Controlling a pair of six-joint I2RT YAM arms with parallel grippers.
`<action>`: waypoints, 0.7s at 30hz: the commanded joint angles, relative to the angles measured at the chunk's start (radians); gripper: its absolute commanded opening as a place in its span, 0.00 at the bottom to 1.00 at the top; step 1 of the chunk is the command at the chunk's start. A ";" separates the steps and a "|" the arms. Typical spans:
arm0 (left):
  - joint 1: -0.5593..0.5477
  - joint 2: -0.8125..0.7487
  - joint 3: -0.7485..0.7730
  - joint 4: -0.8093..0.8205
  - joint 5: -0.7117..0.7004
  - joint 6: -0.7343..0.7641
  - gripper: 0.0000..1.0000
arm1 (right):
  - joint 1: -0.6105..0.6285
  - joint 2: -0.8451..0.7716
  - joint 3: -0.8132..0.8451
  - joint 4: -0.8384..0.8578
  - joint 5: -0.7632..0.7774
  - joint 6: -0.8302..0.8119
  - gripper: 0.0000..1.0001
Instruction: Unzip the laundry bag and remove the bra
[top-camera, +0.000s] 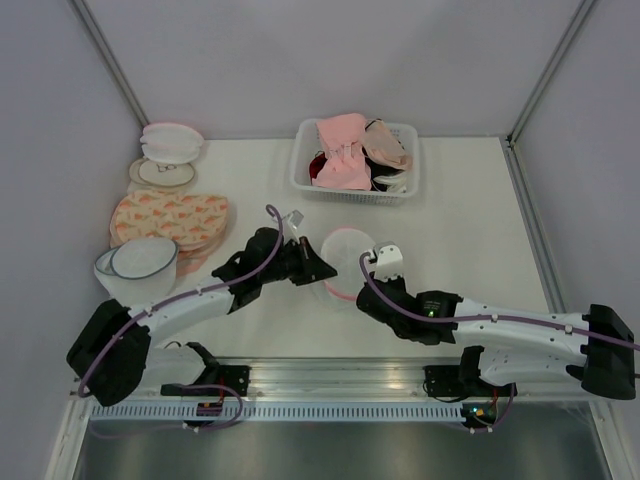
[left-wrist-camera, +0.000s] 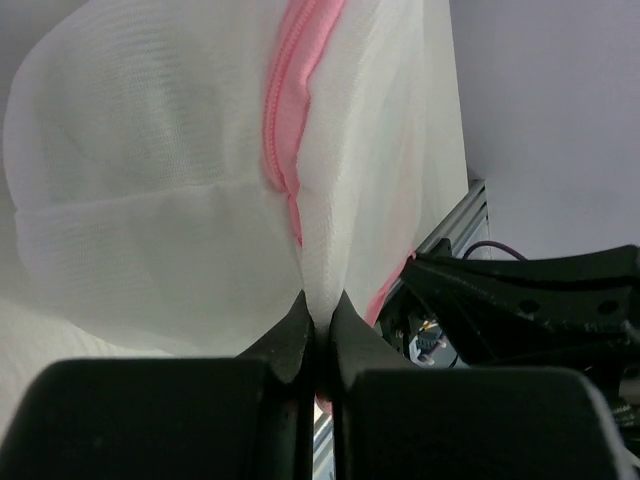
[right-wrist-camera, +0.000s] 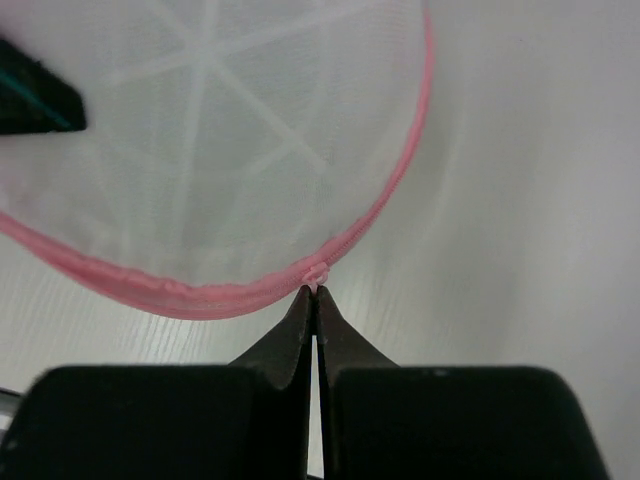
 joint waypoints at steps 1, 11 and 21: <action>0.043 0.117 0.116 0.098 0.122 0.123 0.02 | -0.003 0.005 -0.019 0.105 -0.065 -0.049 0.00; 0.138 0.304 0.315 0.034 0.096 0.118 0.81 | -0.003 -0.025 -0.041 0.202 -0.200 -0.071 0.00; 0.094 -0.038 -0.038 0.007 0.011 -0.109 0.96 | -0.003 -0.026 -0.099 0.464 -0.410 -0.160 0.00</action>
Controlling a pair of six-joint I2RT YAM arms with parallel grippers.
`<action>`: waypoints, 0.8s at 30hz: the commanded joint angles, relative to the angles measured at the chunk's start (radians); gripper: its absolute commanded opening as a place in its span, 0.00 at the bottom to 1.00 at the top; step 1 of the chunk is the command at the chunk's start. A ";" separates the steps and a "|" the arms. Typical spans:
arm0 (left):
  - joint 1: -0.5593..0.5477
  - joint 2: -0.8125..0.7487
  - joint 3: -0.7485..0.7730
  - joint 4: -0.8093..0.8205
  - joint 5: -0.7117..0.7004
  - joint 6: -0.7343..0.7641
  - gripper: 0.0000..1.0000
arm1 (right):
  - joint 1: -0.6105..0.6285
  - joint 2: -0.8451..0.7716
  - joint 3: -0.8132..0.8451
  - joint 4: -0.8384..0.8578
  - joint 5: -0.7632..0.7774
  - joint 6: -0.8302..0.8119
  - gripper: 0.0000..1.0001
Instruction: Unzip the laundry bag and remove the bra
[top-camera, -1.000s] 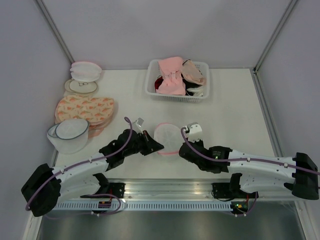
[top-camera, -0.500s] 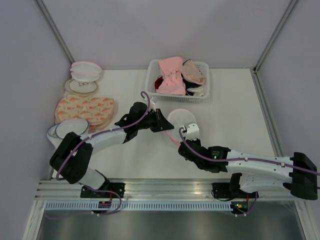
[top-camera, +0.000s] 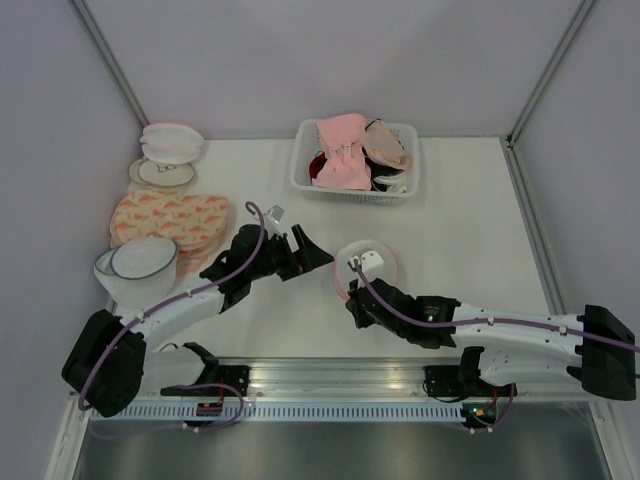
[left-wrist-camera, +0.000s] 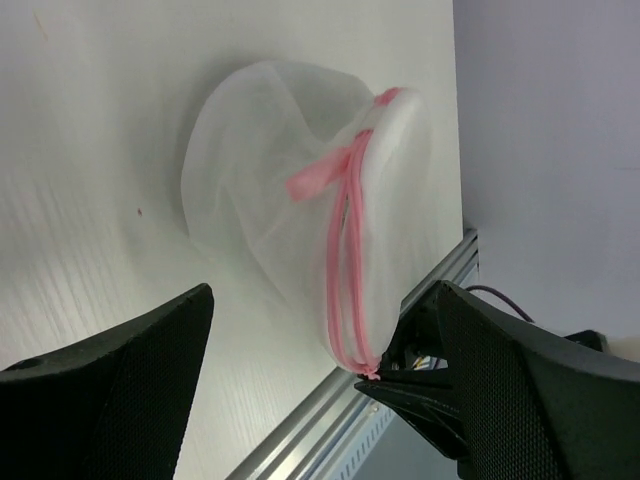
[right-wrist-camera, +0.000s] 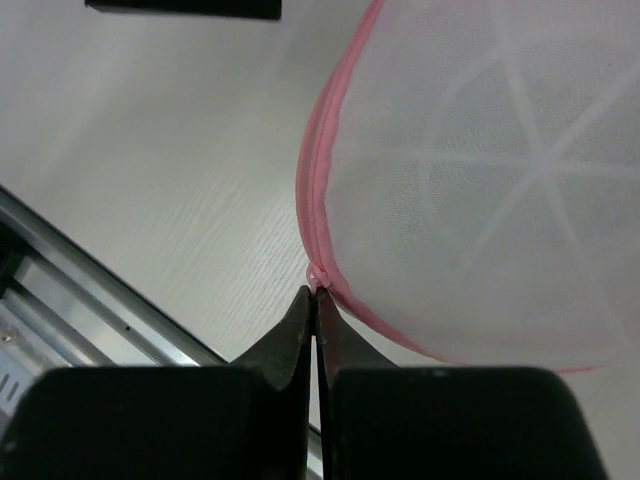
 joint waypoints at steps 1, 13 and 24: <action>-0.046 -0.047 -0.092 0.052 0.000 -0.122 0.95 | 0.001 -0.016 -0.013 0.164 -0.112 -0.051 0.01; -0.152 -0.018 -0.132 0.172 -0.018 -0.236 0.74 | 0.001 0.019 -0.008 0.210 -0.155 -0.054 0.00; -0.147 -0.041 -0.125 0.112 -0.061 -0.204 0.02 | 0.003 0.016 -0.007 0.152 -0.203 -0.048 0.00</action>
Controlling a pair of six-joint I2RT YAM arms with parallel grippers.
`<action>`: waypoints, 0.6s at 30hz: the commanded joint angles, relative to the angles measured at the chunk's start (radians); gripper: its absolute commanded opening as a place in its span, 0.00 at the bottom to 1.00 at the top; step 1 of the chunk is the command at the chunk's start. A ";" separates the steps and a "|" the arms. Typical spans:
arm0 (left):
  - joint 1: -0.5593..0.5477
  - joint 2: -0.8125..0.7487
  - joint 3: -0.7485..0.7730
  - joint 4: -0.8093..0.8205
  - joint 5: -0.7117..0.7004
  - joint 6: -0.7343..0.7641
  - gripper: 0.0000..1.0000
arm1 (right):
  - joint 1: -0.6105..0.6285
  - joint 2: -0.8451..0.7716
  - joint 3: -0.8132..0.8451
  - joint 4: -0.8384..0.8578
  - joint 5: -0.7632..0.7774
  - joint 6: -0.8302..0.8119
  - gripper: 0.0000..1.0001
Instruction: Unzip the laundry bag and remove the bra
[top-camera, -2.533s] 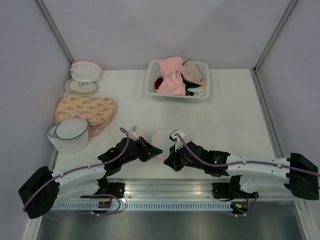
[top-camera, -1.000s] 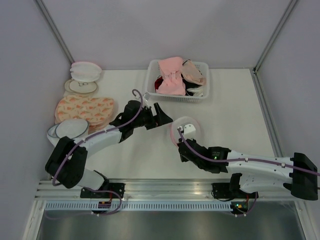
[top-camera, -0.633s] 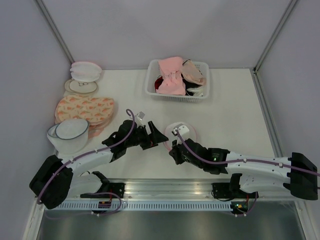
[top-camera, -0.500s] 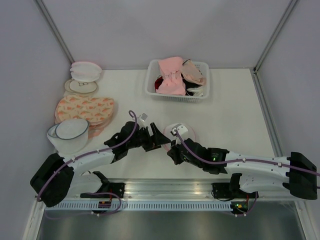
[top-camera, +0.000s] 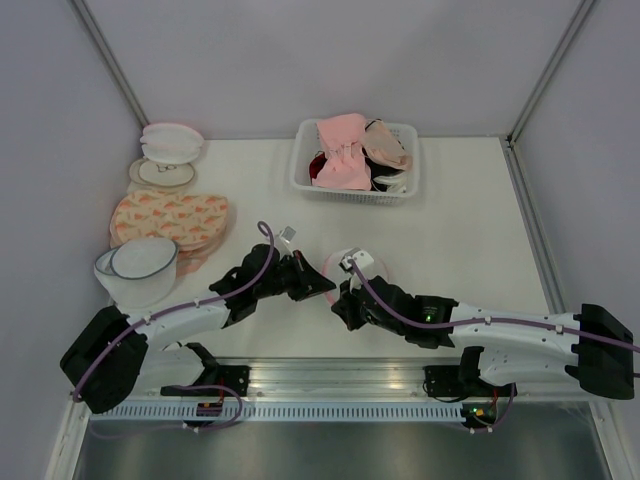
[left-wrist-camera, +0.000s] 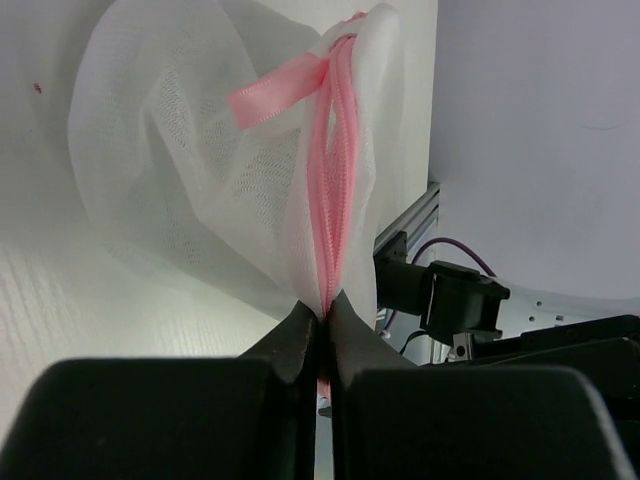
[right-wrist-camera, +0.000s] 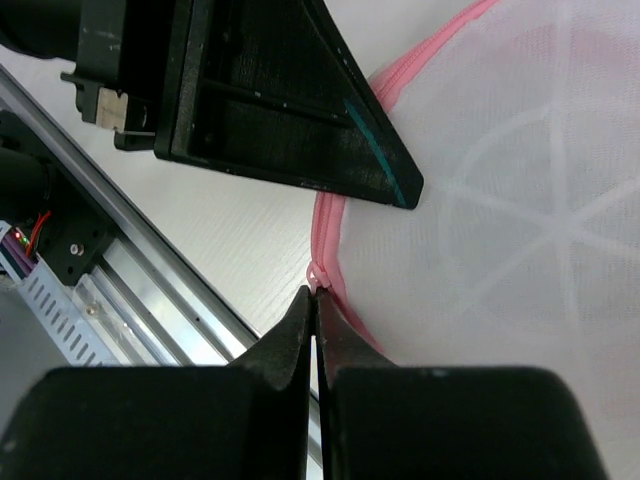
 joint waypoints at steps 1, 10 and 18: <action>0.004 -0.028 0.011 -0.027 -0.060 0.020 0.02 | 0.002 0.018 0.010 -0.048 -0.070 -0.004 0.00; 0.040 -0.089 0.054 -0.127 -0.055 0.108 0.02 | 0.002 0.098 0.016 -0.300 0.112 0.140 0.00; 0.043 -0.050 0.083 -0.145 0.020 0.189 0.02 | -0.104 0.131 0.105 -0.513 0.531 0.245 0.01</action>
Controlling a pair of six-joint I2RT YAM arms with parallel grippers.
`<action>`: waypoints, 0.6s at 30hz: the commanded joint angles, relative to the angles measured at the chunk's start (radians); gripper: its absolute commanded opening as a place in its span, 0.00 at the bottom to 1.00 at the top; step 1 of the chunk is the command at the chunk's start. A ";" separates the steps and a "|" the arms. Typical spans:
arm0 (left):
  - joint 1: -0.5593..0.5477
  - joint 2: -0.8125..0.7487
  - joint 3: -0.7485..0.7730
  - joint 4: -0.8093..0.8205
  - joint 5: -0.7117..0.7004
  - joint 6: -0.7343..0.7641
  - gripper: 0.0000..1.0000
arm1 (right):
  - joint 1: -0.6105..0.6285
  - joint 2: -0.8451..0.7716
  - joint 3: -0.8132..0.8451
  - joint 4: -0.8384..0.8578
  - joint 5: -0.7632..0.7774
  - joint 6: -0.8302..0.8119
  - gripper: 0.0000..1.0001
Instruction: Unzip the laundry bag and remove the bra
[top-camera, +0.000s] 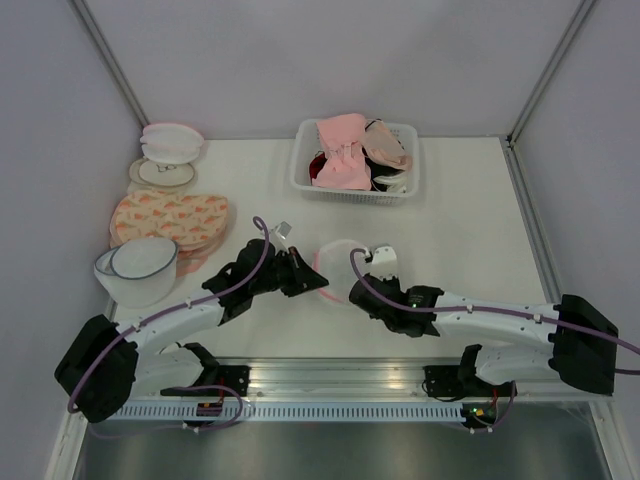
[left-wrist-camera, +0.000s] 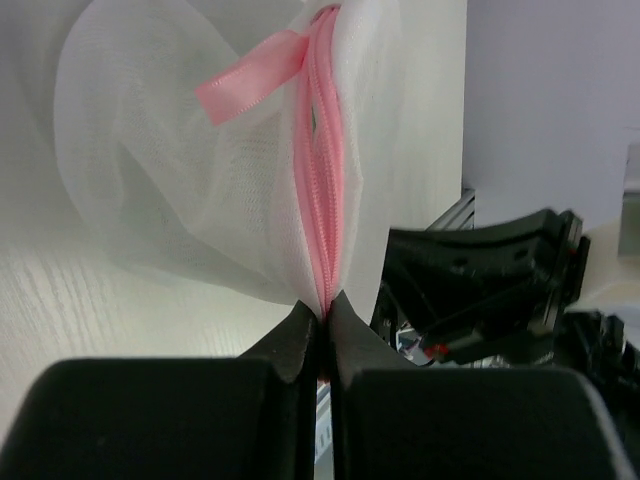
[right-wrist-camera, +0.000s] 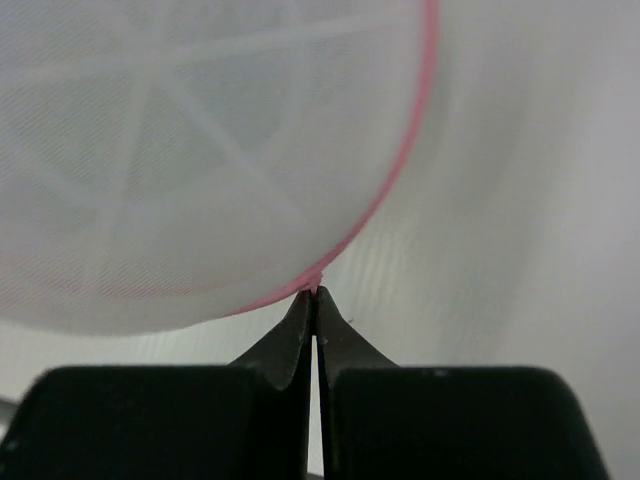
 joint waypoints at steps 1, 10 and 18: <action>0.008 0.018 0.052 -0.003 0.055 0.091 0.02 | -0.085 0.021 0.042 -0.091 0.223 0.032 0.00; 0.031 0.115 0.132 0.008 0.125 0.177 0.02 | -0.251 0.092 0.034 0.136 0.153 -0.189 0.00; 0.171 0.366 0.371 0.067 0.274 0.263 0.04 | -0.245 -0.052 -0.027 0.179 -0.048 -0.235 0.00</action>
